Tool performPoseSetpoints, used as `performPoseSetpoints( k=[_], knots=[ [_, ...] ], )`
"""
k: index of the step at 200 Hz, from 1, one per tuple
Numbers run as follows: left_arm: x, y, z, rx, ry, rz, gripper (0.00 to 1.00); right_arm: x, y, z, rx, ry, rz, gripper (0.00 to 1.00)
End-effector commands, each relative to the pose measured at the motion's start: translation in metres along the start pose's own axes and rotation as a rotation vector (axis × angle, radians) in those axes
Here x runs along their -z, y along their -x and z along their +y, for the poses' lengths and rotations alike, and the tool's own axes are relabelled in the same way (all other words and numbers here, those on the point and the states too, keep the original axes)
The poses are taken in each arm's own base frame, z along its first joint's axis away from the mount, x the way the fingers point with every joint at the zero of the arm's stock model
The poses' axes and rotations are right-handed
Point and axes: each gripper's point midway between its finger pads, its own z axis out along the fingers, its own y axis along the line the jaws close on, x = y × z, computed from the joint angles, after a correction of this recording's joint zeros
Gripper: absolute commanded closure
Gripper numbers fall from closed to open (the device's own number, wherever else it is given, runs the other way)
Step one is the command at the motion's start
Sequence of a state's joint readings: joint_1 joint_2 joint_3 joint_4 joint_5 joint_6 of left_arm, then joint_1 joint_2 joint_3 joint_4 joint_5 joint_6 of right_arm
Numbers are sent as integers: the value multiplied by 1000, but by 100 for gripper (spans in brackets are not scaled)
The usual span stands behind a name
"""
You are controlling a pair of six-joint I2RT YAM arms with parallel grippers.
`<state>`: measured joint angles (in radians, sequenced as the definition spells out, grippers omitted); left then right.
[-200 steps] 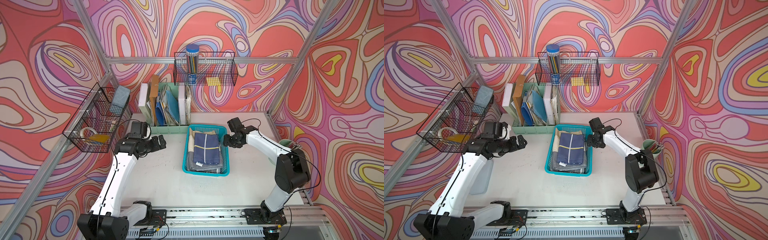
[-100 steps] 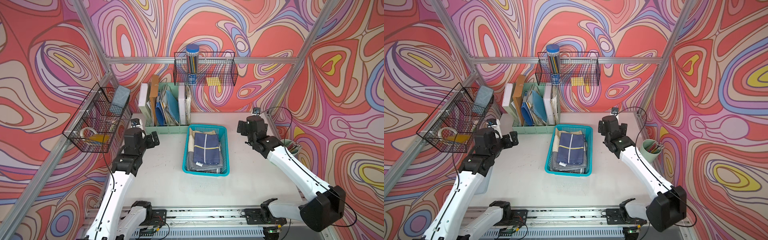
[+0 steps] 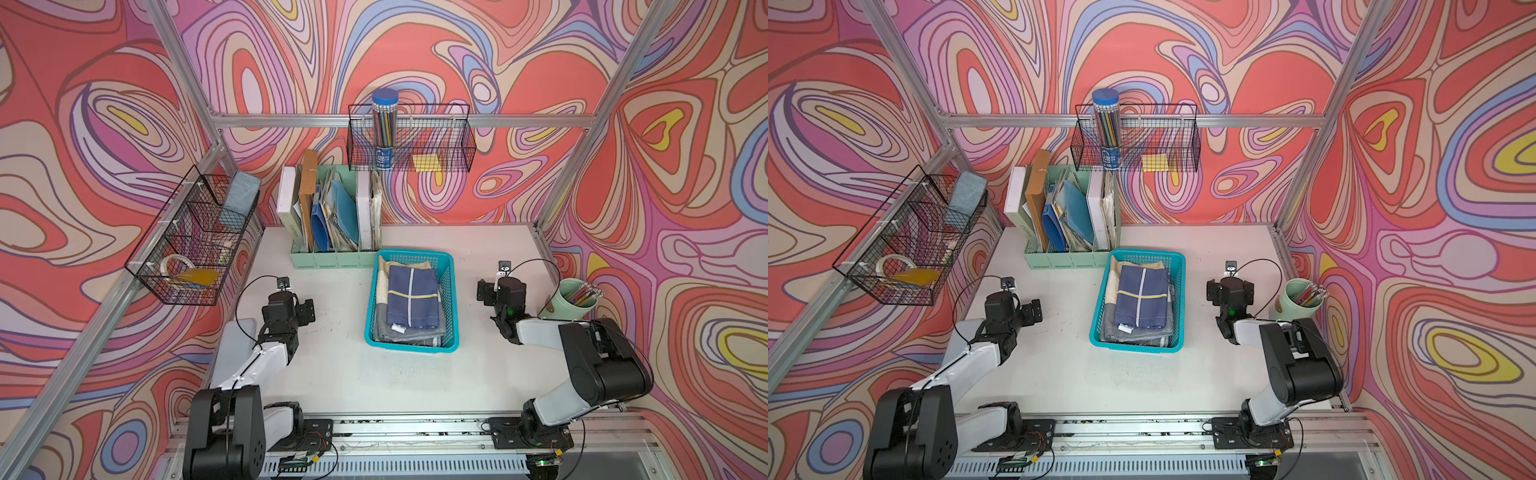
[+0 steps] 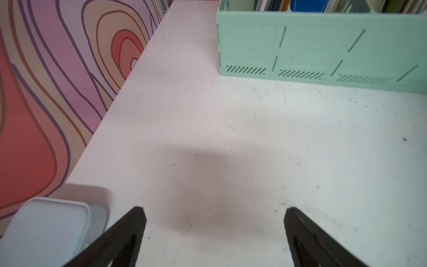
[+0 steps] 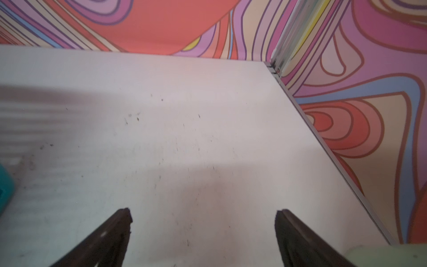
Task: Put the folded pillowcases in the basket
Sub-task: Reset both arms
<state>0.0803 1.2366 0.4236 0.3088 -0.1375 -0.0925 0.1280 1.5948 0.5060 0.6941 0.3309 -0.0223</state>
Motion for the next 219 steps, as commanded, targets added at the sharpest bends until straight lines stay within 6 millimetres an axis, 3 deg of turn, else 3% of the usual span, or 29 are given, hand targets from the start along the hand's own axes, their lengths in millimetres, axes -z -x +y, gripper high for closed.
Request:
performPoseSetpoints(
  k=[1, 17, 44, 58, 65, 72, 110, 219],
  knots=[
    [-15, 34, -3, 120, -16, -163, 1, 9, 17, -4, -64, 15, -171, 2],
    [-28, 30, -4, 113, -5, -166, 1, 13, 12, -9, -93, 25, -205, 2],
    [-32, 32, -19, 41, -20, -137, 2, 16, 9, -3, -78, 67, -235, 2],
    [-30, 30, -39, -40, -47, -200, 2, 7, 9, -3, -76, 50, -199, 2],
    [-29, 19, -43, -62, -52, -226, 2, -1, 7, -4, -82, 46, -162, 2],
    [-24, 25, -40, -58, -29, -296, 1, -5, 7, -5, -88, 48, -151, 2],
    [-28, 21, -40, -54, -22, -225, 2, -9, 5, -10, -105, 41, -129, 2],
    [-27, 23, -42, -64, -34, -251, 2, -8, 5, -10, -105, 37, -134, 2]
  ],
)
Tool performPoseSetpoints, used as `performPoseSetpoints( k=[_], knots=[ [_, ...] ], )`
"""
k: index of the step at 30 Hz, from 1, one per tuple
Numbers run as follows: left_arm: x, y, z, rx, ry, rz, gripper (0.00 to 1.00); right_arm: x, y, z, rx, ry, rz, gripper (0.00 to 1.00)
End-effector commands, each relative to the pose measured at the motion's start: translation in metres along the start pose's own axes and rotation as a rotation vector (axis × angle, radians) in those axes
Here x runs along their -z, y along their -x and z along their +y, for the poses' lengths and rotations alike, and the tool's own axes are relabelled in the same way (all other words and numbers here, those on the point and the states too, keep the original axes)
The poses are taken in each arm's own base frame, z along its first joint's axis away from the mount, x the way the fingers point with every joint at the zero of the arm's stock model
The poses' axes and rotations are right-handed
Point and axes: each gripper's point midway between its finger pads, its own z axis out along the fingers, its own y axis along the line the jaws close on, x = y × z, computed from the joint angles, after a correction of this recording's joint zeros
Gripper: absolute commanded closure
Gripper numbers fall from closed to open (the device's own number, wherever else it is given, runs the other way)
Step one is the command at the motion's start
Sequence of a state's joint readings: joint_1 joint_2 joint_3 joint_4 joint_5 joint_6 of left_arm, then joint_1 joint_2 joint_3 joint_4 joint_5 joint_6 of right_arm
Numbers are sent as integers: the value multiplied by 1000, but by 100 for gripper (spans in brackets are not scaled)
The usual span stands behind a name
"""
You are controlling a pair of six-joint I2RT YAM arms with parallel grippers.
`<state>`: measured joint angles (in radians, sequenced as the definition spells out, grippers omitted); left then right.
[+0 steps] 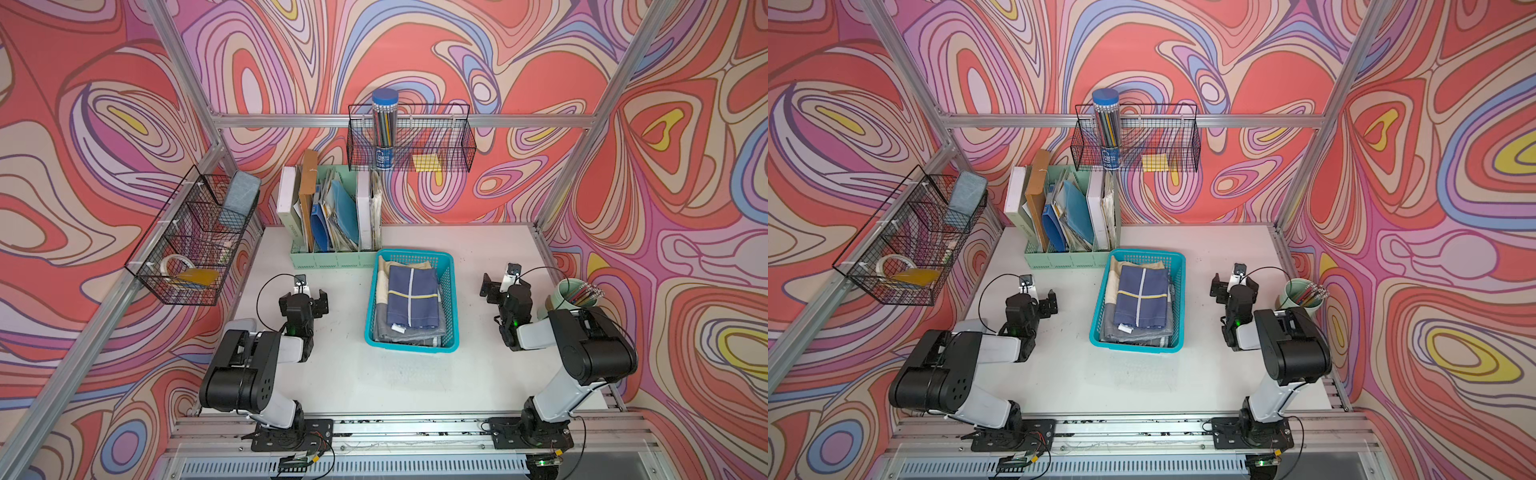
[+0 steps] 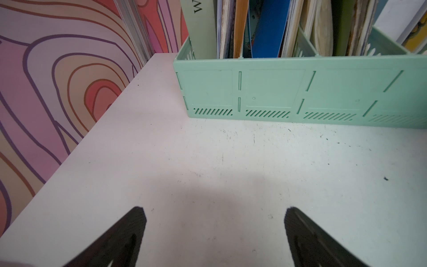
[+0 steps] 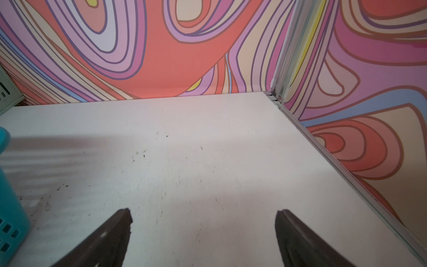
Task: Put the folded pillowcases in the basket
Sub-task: Reset both arms
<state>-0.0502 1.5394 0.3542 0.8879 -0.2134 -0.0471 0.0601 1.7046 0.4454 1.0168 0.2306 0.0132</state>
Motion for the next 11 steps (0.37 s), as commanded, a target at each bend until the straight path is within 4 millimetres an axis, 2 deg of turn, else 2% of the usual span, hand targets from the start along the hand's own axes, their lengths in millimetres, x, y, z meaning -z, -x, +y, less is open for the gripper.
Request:
performPoseSetpoints(
  k=[1, 3, 5, 7, 11],
  knots=[
    [-1, 11, 2, -4, 11, -37, 1, 0, -1, 0, -7, 1, 6, 2],
    [0, 10, 0, -9, 2, -38, 2, 0, -1, 0, -7, 2, 6, 2],
    [-2, 10, -14, -41, -76, -26, 1, 0, -2, 0, -8, 2, 9, 2],
    [-6, 8, -15, -15, -132, -1, 1, -1, -1, 0, -9, 2, 8, 2],
    [-4, 9, -14, -15, -136, -9, 1, -1, -2, 0, -10, 3, 11, 2]
  ],
)
